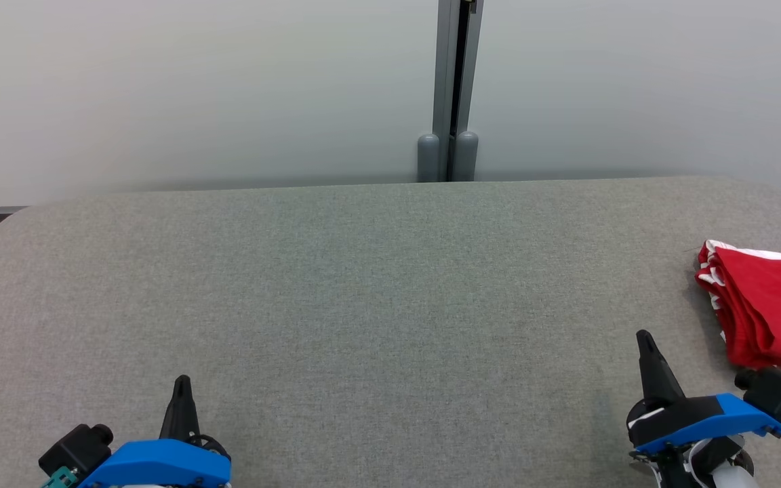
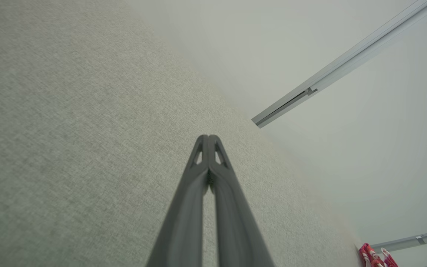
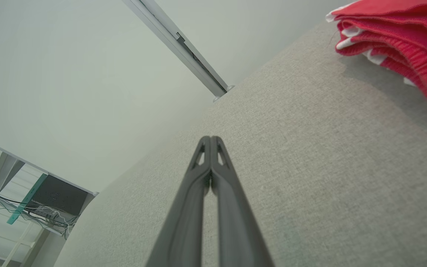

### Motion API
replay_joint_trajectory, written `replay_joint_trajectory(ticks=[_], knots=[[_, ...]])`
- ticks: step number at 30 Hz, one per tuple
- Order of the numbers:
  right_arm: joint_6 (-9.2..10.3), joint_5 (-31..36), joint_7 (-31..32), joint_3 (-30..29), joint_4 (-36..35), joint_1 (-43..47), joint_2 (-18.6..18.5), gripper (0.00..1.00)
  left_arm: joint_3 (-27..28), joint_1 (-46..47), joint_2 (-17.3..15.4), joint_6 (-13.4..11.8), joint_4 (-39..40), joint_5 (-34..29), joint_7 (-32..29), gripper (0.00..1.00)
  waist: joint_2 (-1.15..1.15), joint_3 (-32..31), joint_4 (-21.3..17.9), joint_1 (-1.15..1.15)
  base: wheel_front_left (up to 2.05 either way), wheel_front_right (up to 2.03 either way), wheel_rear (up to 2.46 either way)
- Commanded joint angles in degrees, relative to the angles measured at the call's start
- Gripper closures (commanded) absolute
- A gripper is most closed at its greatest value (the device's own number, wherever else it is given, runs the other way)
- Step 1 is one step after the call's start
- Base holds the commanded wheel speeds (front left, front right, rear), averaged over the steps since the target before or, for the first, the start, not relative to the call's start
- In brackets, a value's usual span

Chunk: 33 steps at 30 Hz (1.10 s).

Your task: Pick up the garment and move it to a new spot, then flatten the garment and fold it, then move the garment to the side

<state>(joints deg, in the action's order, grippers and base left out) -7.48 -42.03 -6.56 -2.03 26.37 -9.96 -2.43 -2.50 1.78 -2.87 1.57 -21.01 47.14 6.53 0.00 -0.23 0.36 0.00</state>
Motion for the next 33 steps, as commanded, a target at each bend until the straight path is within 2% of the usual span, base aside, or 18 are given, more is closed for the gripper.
replay_joint_trajectory(ticks=[1, 33], knots=[[-0.01, -2.49, 0.71, -0.31, -1.57, 0.03, -0.33, 1.0, 0.71, 1.99, 0.0, 0.53, 1.25, 2.14, -0.66, 1.0, 0.0, 0.01, -0.01, 0.0, 0.0, 0.0, 0.0], [-0.02, -23.67, 6.23, -2.22, -6.52, 1.76, -0.47, 1.0, 4.5, 3.31, 0.0, 3.03, 3.93, 21.23, -6.18, 1.0, 0.0, 0.15, -0.13, 0.0, 0.0, 0.0, 0.0]])
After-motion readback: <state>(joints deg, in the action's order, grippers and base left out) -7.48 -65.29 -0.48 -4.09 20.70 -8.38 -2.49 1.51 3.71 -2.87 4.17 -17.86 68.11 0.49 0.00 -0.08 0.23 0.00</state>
